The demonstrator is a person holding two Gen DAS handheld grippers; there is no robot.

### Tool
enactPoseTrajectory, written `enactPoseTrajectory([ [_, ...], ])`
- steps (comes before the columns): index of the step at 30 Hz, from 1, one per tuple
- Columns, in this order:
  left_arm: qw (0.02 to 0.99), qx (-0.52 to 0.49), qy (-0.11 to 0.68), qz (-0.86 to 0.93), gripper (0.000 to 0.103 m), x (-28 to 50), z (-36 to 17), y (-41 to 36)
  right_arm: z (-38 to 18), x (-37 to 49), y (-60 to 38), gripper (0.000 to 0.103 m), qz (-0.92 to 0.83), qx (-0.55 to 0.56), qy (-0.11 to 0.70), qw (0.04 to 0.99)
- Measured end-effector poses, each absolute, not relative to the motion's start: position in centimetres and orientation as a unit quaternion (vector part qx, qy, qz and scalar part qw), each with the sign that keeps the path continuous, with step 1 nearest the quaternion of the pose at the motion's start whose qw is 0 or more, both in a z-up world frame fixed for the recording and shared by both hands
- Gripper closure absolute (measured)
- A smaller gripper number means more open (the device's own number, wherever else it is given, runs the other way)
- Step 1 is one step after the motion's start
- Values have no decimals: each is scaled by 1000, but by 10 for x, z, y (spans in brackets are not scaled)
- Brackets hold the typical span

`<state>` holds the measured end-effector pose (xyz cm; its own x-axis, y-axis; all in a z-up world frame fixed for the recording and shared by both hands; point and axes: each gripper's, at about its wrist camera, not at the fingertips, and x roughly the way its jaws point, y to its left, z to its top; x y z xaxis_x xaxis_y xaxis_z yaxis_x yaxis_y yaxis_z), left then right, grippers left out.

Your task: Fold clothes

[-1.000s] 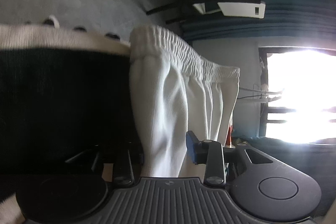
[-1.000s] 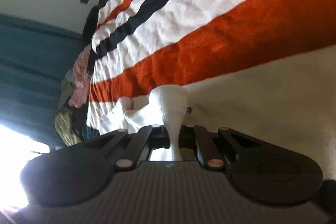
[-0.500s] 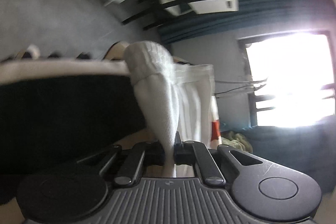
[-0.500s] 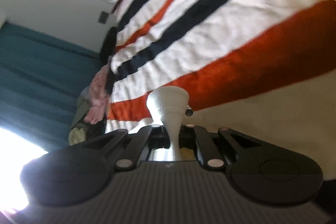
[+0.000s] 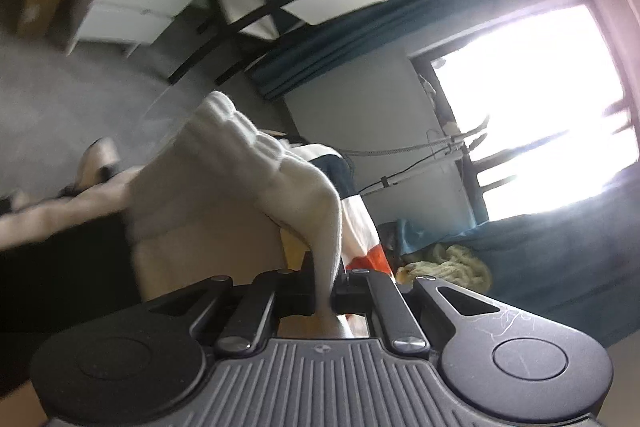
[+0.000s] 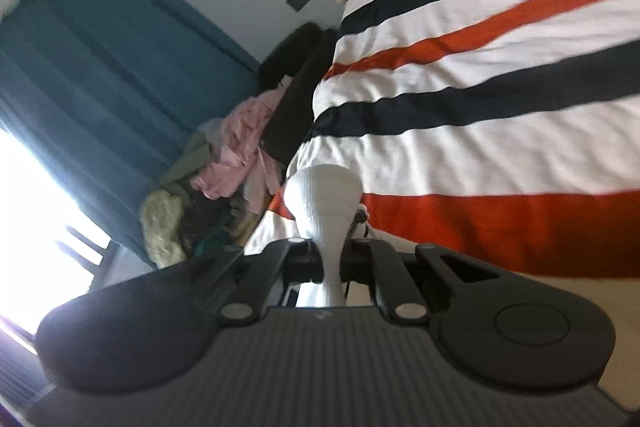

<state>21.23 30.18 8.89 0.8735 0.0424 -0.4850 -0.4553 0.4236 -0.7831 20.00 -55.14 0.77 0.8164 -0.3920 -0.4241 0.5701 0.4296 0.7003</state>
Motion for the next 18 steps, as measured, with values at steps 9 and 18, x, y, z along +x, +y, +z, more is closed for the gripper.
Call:
enactPoseTrajectory([
  [9, 849, -398, 255, 236, 97, 407, 32, 259, -84, 391, -541, 97, -322, 359, 184, 857],
  [18, 858, -356, 282, 239, 91, 437, -7, 244, -132, 407, -545, 95, -295, 360, 182, 866],
])
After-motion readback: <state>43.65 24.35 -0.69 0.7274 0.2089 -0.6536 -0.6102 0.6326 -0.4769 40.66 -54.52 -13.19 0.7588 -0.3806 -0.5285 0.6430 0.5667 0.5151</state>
